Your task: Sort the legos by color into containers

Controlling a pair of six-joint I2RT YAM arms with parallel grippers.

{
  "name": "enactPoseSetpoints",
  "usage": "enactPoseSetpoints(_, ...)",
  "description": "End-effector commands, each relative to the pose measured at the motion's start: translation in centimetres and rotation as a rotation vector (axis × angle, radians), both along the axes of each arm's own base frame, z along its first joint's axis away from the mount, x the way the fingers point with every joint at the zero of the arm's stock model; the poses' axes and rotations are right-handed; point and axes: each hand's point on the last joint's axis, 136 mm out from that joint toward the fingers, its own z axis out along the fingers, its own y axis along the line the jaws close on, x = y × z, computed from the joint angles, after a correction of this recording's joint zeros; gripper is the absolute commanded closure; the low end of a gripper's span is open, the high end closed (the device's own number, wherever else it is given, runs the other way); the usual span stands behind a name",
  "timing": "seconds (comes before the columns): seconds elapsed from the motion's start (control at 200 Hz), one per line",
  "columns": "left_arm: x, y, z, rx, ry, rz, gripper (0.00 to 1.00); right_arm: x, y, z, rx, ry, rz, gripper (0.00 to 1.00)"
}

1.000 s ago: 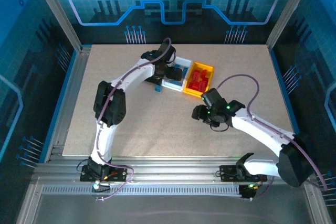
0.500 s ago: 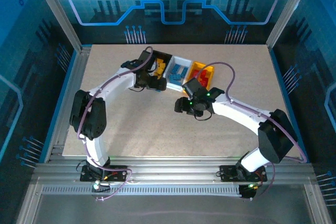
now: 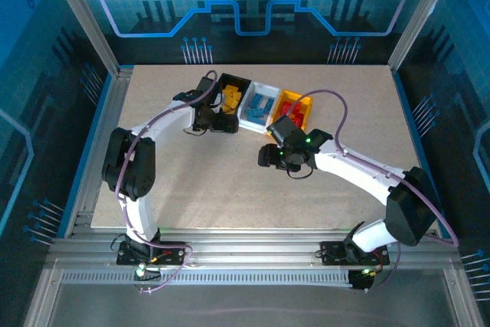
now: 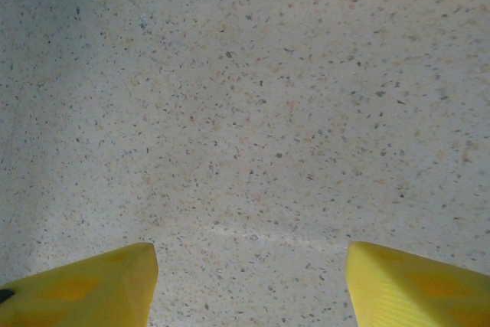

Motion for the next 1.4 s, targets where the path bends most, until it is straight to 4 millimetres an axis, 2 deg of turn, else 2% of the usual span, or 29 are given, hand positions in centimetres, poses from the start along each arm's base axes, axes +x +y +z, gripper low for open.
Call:
enactPoseSetpoints(0.0, 0.9, -1.2, -0.3, -0.027, -0.011, -0.036, 0.02, -0.9, -1.0, 0.1, -0.055, 0.001, 0.005, 0.33)
enactPoseSetpoints(0.345, 1.6, -3.3, -3.5, 0.031, -0.012, -0.110, 0.22, -0.7, -1.2, 0.6, -0.089, 0.004, 0.017, 0.33)
enactPoseSetpoints(0.53, 2.1, -4.1, -4.7, 0.082, -0.026, -0.123, 0.22, -0.7, -1.2, 0.8, -0.094, 0.006, 0.022, 0.33)
enactPoseSetpoints(0.775, 2.7, -3.0, -6.2, 0.159, -0.010, -0.090, 0.23, -1.0, -1.6, 0.9, -0.101, 0.001, 0.022, 0.33)
enactPoseSetpoints(0.965, 3.3, -2.7, -6.5, 0.182, -0.032, -0.075, 0.24, -1.3, -2.1, 1.0, -0.104, -0.008, 0.012, 0.33)
enactPoseSetpoints(1.396, 5.5, -3.7, -6.9, 0.182, -0.038, -0.082, 0.30, -1.7, -2.7, 1.3, -0.109, -0.017, -0.001, 0.33)
